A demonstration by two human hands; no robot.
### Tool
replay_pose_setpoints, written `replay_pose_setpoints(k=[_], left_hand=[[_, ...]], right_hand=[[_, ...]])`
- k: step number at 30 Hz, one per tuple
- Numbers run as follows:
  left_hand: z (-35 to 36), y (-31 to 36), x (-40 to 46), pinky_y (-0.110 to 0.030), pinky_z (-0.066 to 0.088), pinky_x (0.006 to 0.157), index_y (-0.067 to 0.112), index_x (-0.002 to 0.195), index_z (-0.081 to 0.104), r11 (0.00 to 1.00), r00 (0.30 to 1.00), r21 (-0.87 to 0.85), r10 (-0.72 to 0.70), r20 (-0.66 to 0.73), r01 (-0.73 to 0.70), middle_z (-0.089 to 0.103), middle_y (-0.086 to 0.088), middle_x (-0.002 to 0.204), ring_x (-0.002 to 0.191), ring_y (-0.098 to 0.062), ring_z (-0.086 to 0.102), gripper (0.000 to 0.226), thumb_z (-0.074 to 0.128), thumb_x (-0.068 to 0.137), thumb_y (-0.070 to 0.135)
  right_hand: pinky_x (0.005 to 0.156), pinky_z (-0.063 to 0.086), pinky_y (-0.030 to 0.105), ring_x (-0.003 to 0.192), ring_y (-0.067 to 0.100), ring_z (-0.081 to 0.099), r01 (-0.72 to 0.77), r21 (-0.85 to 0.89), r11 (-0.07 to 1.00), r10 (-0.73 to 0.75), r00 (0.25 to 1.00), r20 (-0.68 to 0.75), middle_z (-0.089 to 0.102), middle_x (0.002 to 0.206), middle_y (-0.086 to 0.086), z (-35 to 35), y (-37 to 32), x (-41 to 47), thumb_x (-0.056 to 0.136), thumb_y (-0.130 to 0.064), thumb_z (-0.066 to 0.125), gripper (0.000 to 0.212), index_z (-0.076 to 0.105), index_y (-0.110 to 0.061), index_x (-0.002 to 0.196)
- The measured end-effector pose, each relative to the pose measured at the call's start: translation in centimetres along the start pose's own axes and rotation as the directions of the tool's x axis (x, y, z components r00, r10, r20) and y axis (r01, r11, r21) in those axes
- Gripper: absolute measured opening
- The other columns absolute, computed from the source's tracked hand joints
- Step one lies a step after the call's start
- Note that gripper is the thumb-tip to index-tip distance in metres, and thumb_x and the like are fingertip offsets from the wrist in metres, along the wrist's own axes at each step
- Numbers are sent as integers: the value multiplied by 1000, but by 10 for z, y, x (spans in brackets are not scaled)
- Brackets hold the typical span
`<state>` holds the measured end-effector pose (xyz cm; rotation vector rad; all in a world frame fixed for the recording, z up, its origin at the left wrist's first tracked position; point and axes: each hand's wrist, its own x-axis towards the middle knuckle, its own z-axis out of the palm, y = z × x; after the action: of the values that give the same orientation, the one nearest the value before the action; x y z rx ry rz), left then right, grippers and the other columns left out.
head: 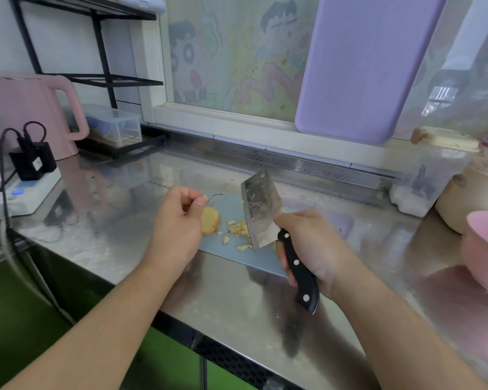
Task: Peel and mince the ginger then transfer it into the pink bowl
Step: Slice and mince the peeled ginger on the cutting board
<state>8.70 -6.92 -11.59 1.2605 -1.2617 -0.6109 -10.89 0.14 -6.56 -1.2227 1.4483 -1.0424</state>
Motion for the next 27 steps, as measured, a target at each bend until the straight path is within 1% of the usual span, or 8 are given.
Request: replay_pose_setpoints(k=[2, 6, 12, 15, 17, 20, 23, 27], left_hand=[[1, -3, 2, -10, 41, 69, 18, 103, 65, 1000, 999, -7, -17, -31, 17, 65, 6, 94, 80, 0, 56, 6, 60, 104, 16], [3, -5, 3, -5, 43, 70, 20, 104, 69, 1000, 1000, -11, 11, 1, -11, 68, 7, 96, 80, 6, 59, 12, 61, 103, 11], [2, -3, 3, -6, 44, 68, 20, 101, 75, 1000, 999, 6, 31, 17, -31, 72, 7, 91, 74, 8, 60, 14, 64, 101, 11], [1, -1, 2, -5, 44, 68, 20, 100, 75, 999, 999, 13, 36, 10, -36, 72, 7, 90, 74, 11, 60, 11, 66, 101, 14], [0, -1, 1, -12, 46, 72, 22, 99, 75, 999, 999, 13, 37, 18, -37, 73, 10, 91, 79, 8, 62, 10, 67, 101, 17], [0, -2, 2, -17, 47, 76, 25, 99, 74, 999, 999, 28, 34, 31, -35, 72, 12, 92, 85, 4, 64, 9, 67, 101, 20], [1, -3, 2, -18, 47, 77, 25, 100, 74, 999, 999, 43, 32, 39, -33, 72, 13, 93, 87, 1, 64, 7, 68, 101, 22], [0, -2, 2, -14, 45, 73, 25, 99, 74, 997, 998, 67, 34, 45, -37, 72, 12, 91, 83, 5, 63, 5, 69, 99, 24]], right_hand=[[39, 36, 23, 33, 24, 39, -30, 13, 999, 30, 999, 35, 49, 51, 20, 5, 0, -3, 97, -15, 50, 38, 59, -11, 61], [38, 35, 21, 31, 24, 40, -103, 82, 991, 93, 988, 120, 50, 51, 19, 16, -2, -7, 98, -16, 49, 21, 49, -4, 81], [44, 41, 27, 39, 29, 51, -124, 128, 984, 97, 975, 201, 54, 55, 22, 27, 0, -10, 97, -12, 46, 28, 56, -1, 73], [42, 42, 28, 43, 32, 58, -135, 137, 981, 101, 967, 233, 58, 58, 21, 33, 5, -7, 103, -14, 42, 23, 55, 3, 96], [40, 45, 29, 46, 34, 61, -138, 158, 978, 93, 961, 261, 60, 60, 23, 37, 6, -6, 107, -15, 40, 22, 51, 3, 113], [44, 50, 31, 50, 36, 66, -132, 152, 980, 87, 959, 271, 64, 65, 25, 39, 9, -6, 110, -19, 39, 36, 47, 10, 128], [51, 51, 34, 52, 37, 67, -108, 85, 991, 82, 961, 263, 68, 67, 25, 41, 8, -6, 109, -24, 41, 38, 57, 10, 108], [36, 39, 24, 34, 29, 53, -19, -76, 997, 32, 985, 172, 61, 61, 28, 45, 6, -9, 102, -18, 44, 35, 59, 1, 76]])
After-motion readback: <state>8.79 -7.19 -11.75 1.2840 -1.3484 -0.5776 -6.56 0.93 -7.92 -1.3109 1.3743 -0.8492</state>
